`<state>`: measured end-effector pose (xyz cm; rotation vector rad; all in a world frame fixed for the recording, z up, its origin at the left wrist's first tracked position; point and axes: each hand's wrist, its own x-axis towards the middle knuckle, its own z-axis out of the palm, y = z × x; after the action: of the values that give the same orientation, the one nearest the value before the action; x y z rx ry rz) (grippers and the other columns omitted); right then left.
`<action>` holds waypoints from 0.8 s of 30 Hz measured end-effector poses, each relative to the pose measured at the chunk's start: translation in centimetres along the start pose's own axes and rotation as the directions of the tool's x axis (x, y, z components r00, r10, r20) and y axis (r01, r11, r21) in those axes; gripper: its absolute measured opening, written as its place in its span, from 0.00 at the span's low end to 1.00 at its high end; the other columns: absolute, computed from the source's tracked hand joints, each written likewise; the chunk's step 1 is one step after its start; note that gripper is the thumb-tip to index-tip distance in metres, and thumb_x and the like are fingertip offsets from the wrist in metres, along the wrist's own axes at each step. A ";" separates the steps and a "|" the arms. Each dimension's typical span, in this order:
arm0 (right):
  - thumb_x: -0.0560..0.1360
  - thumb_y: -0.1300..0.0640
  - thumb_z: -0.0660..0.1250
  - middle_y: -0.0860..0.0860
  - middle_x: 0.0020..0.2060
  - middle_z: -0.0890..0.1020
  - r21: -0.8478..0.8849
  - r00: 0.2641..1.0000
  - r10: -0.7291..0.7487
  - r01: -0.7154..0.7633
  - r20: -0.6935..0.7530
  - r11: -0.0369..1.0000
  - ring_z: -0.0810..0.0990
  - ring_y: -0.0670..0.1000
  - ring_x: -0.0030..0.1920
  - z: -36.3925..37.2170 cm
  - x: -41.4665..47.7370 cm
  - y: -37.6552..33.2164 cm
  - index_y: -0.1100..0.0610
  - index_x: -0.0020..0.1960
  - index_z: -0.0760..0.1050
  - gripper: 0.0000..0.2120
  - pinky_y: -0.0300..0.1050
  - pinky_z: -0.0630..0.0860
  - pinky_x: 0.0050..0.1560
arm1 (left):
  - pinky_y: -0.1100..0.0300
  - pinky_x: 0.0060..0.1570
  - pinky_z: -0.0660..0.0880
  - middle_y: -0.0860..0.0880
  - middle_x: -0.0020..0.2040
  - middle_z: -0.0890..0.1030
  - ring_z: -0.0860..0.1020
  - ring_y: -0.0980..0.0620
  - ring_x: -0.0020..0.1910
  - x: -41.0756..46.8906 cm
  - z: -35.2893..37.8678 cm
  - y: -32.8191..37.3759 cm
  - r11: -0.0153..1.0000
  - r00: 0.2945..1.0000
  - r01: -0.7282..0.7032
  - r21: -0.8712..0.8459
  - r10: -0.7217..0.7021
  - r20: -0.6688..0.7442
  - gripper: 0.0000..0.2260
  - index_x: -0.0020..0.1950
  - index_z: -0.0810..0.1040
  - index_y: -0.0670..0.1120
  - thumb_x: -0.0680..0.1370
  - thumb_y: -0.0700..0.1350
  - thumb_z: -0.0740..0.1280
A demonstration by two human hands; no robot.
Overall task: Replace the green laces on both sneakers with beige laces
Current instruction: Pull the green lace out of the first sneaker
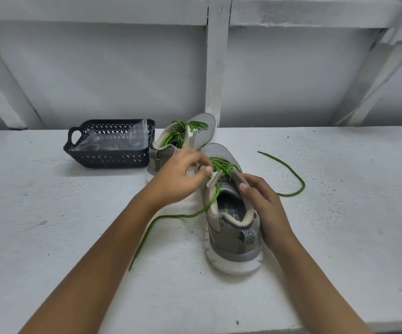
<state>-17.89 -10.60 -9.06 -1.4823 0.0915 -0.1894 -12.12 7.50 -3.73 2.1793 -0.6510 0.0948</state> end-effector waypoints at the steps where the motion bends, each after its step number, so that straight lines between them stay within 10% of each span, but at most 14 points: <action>1: 0.68 0.52 0.66 0.52 0.53 0.82 0.005 1.000 0.003 -0.003 -0.003 1.000 0.79 0.53 0.58 0.0 0.0 0.0 0.56 0.56 0.78 0.18 0.52 0.74 0.63 | 0.72 0.48 0.64 0.56 0.47 0.74 0.72 0.60 0.49 -0.4 0.2 -0.2 1.000 1.000 -0.004 0.017 0.004 0.008 0.02 0.47 0.78 0.51 0.77 0.45 0.66; 8: 0.68 0.51 0.66 0.51 0.53 0.82 -0.013 1.000 0.009 -0.009 -0.009 1.000 0.79 0.51 0.57 -0.1 -0.1 0.0 0.56 0.56 0.78 0.18 0.50 0.74 0.62 | 0.70 0.44 0.67 0.55 0.43 0.71 0.70 0.63 0.41 -1.0 0.7 -0.2 0.992 0.987 0.049 -0.116 -0.066 -0.147 0.08 0.41 0.71 0.51 0.80 0.44 0.62; 12: 0.68 0.51 0.66 0.51 0.53 0.82 -0.020 1.000 0.007 -0.007 -0.007 1.000 0.79 0.51 0.57 -0.1 -0.1 0.0 0.55 0.56 0.78 0.18 0.48 0.74 0.61 | 0.58 0.43 0.73 0.54 0.40 0.76 0.74 0.59 0.39 -0.8 -1.0 0.0 0.859 0.830 0.094 -0.503 -0.347 -0.438 0.09 0.42 0.71 0.51 0.81 0.43 0.59; 19: 0.68 0.51 0.65 0.52 0.52 0.82 0.001 1.000 0.005 -0.005 0.000 1.000 0.79 0.51 0.56 0.0 -0.2 -0.2 0.57 0.56 0.78 0.19 0.43 0.75 0.56 | 0.61 0.56 0.70 0.55 0.51 0.76 0.74 0.56 0.53 -2.2 0.8 -0.1 0.989 0.952 -0.142 0.049 0.150 -0.266 0.09 0.51 0.81 0.50 0.77 0.50 0.63; 24: 0.68 0.51 0.66 0.51 0.52 0.82 0.018 1.000 0.016 -0.016 0.003 1.000 0.80 0.51 0.56 0.0 -0.2 -0.1 0.57 0.56 0.78 0.19 0.43 0.75 0.55 | 0.53 0.54 0.71 0.61 0.44 0.74 0.75 0.52 0.51 -2.4 2.1 -1.0 0.996 0.979 -0.045 0.080 0.060 -0.194 0.07 0.47 0.79 0.51 0.76 0.50 0.62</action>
<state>-18.11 -10.62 -8.93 -1.4632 0.0991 -0.1746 -14.00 7.39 -6.48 2.1901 -0.6006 0.3631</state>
